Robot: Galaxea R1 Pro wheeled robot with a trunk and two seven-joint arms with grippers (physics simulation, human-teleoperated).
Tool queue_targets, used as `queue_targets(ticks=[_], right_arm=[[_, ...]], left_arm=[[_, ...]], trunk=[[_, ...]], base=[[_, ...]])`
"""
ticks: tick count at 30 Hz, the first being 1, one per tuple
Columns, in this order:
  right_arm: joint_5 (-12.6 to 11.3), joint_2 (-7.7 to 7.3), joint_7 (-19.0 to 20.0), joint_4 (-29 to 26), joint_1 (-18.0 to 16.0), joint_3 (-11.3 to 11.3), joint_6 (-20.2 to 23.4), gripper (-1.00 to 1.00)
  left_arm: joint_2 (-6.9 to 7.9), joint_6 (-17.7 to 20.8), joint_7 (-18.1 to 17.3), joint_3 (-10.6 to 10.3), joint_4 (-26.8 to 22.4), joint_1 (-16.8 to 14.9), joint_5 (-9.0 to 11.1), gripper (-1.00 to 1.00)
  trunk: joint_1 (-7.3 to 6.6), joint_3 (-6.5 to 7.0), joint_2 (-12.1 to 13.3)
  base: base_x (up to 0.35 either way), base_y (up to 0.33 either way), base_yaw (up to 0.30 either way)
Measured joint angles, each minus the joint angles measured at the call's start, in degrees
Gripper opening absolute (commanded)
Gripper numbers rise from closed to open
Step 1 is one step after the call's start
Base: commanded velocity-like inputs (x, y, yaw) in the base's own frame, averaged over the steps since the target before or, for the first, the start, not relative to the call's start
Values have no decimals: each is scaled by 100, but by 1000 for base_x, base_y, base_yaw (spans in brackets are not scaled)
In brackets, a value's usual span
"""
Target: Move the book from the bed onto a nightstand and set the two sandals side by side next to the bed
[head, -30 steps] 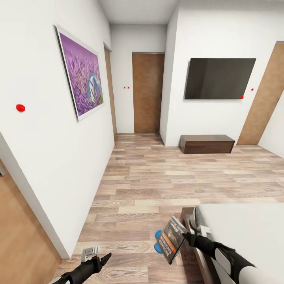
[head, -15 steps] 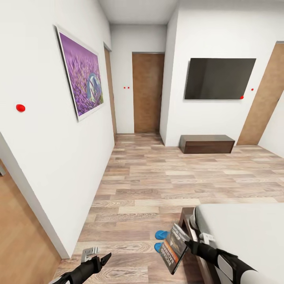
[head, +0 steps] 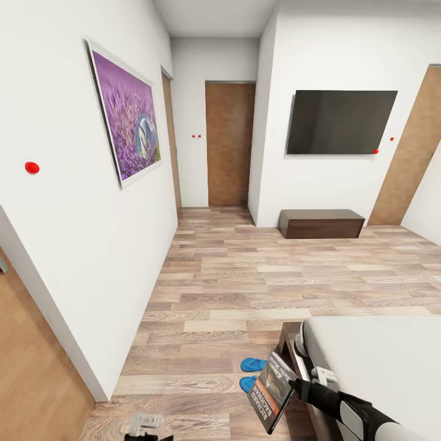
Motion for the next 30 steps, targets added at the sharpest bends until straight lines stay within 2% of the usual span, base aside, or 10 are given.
queue_targets(ticks=[2,5,13,19,30], right_arm=[[0,2,0,0,0,1,0,-100],[0,3,0,0,0,1,0,-100],[1,4,-2,1,0,2,0,-100],[-1,4,-8,4,0,-1,0,-100],[2,5,-10,8,-1,4,-1,-100]], left_arm=[[88,-5,22,8,8,1,-41,100],[136,-7,29,8,10,1,-46,100],[152,-7,32,13,11,1,-41,100],[153,-7,37,17,11,1,-39,100],[144,-9,34,10,10,2,-42,100]], trunk=[[0,0,0],[0,0,0],[-3,0,-1],[0,0,0],[0,6,0]], base=[[0,0,0],[12,0,0],[215,0,0],[56,0,6],[3,0,224]])
